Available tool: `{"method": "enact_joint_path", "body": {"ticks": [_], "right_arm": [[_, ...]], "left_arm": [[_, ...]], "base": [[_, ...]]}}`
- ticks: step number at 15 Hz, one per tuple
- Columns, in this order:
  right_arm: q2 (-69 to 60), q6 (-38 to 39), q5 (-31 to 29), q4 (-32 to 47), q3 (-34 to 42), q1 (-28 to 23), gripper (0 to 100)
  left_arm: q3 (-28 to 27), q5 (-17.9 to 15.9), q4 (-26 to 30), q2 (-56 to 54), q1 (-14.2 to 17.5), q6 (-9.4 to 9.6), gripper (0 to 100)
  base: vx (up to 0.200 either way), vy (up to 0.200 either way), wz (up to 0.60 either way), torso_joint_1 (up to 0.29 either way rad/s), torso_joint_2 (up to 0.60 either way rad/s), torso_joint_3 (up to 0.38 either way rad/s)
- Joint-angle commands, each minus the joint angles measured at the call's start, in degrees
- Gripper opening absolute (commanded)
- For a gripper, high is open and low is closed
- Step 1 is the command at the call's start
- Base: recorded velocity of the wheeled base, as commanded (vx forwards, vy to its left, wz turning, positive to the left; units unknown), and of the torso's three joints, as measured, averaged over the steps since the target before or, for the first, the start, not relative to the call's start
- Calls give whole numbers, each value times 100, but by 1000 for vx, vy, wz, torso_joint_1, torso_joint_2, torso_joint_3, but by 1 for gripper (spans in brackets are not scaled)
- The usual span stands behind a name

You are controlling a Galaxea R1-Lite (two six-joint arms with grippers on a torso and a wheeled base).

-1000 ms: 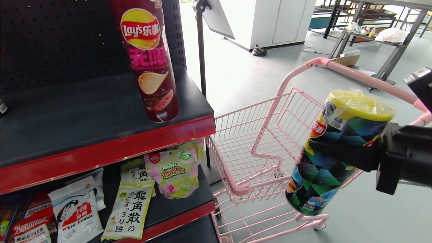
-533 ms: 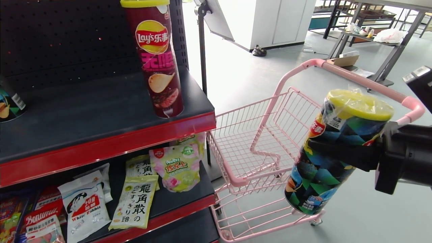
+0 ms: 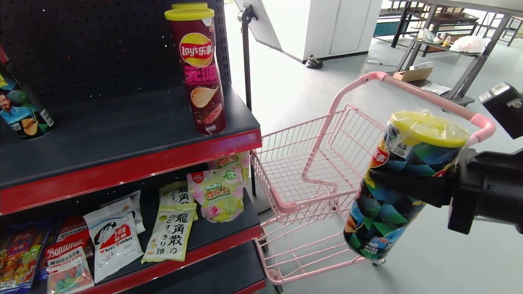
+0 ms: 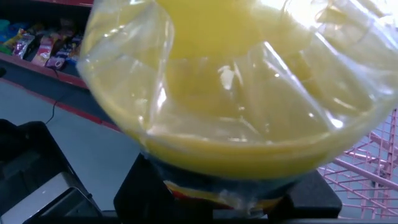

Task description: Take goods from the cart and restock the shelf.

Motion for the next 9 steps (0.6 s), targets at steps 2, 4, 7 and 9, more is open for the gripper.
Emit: {"method": "enact_joint_path", "body": {"ticks": [2,4,7,9], "right_arm": [[28,-1,13,3,3,1,0],[28,-1,21,3,12,1,0],[72,-1,21,3,21,-8,0],[107,-89,13,3,30,-8,0]], "left_arm": [[1,0,0,5,1,0,100],[1,0,9,5,1,0,100],[1,0,9,5,1,0,100],[1,0,0,5,1,0,100]], "base": [[0,0,0,144,-483,-322],[0,0,0,178,-530,-361],[0,0,0,201,-577,-369],[0,0,0,232,-605,-383]]}}
